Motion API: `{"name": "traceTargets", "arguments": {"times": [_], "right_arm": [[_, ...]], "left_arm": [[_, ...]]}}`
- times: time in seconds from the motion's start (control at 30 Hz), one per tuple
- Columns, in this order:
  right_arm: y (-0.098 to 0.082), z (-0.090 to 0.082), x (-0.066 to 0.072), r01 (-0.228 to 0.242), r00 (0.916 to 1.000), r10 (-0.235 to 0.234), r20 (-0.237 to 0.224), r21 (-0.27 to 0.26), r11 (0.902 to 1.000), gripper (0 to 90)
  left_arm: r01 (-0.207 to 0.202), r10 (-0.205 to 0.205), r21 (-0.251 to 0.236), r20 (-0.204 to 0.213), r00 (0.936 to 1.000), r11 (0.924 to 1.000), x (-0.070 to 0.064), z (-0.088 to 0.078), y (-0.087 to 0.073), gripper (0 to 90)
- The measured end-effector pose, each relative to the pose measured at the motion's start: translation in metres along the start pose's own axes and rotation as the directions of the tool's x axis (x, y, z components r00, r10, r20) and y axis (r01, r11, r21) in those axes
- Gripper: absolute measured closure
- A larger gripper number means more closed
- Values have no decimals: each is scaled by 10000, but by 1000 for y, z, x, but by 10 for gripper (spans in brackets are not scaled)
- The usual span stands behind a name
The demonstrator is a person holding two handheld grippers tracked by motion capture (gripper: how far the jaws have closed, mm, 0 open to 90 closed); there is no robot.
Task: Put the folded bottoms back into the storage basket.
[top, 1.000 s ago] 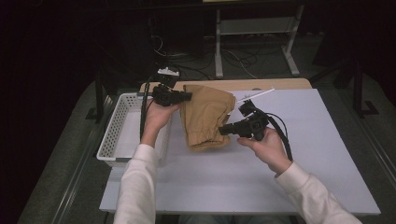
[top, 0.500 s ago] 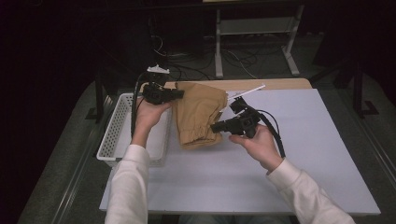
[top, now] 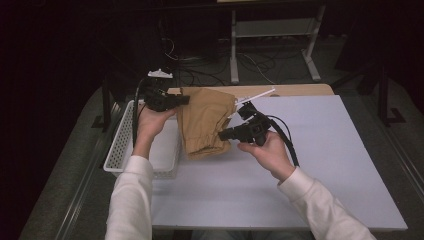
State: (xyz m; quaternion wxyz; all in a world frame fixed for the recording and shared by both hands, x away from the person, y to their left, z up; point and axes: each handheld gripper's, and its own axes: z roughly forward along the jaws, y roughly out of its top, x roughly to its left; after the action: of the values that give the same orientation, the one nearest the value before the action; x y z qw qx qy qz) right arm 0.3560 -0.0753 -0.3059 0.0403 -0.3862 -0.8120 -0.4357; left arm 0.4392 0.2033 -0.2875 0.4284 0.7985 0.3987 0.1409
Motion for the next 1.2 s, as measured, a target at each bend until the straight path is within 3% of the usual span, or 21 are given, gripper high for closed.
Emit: {"name": "traceTargets", "arguments": {"times": [0.7, 1.2], "right_arm": [[25, 30, 25, 361, 9991, -360, -207, 47, 9993, 812], [42, 50, 36, 432, 9986, -434, -290, -72, 9990, 811]], "left_arm": [[494, -509, -535, -266, 9983, 9973, 35, -33, -15, 831], [573, -599, -691, -367, 9975, 9960, 59, -51, -17, 831]]}}
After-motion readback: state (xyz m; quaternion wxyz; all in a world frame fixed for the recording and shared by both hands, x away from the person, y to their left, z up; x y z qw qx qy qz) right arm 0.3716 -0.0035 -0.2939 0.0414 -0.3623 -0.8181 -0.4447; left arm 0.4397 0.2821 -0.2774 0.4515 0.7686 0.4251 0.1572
